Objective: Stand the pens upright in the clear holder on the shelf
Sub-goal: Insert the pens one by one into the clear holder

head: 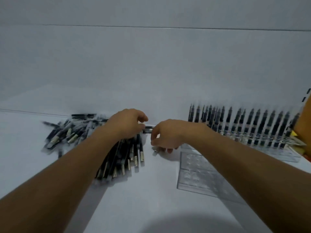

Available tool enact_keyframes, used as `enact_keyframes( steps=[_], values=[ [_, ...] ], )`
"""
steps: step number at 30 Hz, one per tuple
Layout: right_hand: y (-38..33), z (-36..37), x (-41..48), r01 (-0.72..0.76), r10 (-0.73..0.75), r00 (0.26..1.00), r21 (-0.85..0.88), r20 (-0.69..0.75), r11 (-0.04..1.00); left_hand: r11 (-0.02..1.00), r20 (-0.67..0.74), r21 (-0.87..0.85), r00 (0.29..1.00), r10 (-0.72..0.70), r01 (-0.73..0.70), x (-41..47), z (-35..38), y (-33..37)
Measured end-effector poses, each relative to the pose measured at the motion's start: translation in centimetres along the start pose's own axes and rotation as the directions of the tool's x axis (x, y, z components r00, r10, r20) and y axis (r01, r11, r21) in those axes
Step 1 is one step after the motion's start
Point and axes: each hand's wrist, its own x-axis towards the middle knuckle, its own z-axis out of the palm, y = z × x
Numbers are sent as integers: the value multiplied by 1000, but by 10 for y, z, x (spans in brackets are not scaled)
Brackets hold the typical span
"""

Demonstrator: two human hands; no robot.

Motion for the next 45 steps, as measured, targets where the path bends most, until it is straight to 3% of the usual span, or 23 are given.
enact_keyframes(
  steps=[8, 13, 18, 24, 30, 36, 39, 42, 43, 45],
  values=[
    [4, 3, -5, -4, 4, 1000, 55, 3, 998, 977, 77, 164, 989, 123, -134, 24, 17, 6],
    [23, -8, -31, 30, 24, 977, 245, -213, 969, 966, 103, 206, 986, 135, -154, 36, 28, 9],
    [47, -15, -64, 37, 84, 966, 451, -244, 892, 933, 168, 286, 970, 173, -216, 45, 32, 8],
    [80, -9, -86, 12, 142, 950, 487, -277, 873, 815, 255, 469, 936, 243, -340, 46, 31, 18],
    [98, -3, -104, 12, 185, 928, 524, -322, 852, 838, 182, 457, 954, 239, -297, 41, 33, 20],
    [108, 8, -113, 39, 182, 898, 484, -402, 874, 894, 75, 345, 958, 277, -286, 36, 37, 23],
    [110, 12, -116, 25, 191, 889, 460, -416, 888, 940, -69, 234, 961, 269, -247, 34, 27, 28],
    [112, 14, -118, 12, 196, 888, 449, -415, 894, 976, -232, -104, 959, 164, -192, 28, 11, 34],
    [112, 14, -118, 10, 195, 887, 440, -418, 898, 944, -271, -266, 955, 120, -194, 26, 6, 36],
    [112, 14, -120, 2, 191, 883, 412, -428, 911, 760, -281, -617, 959, 30, -205, 20, 1, 44]
  ],
)
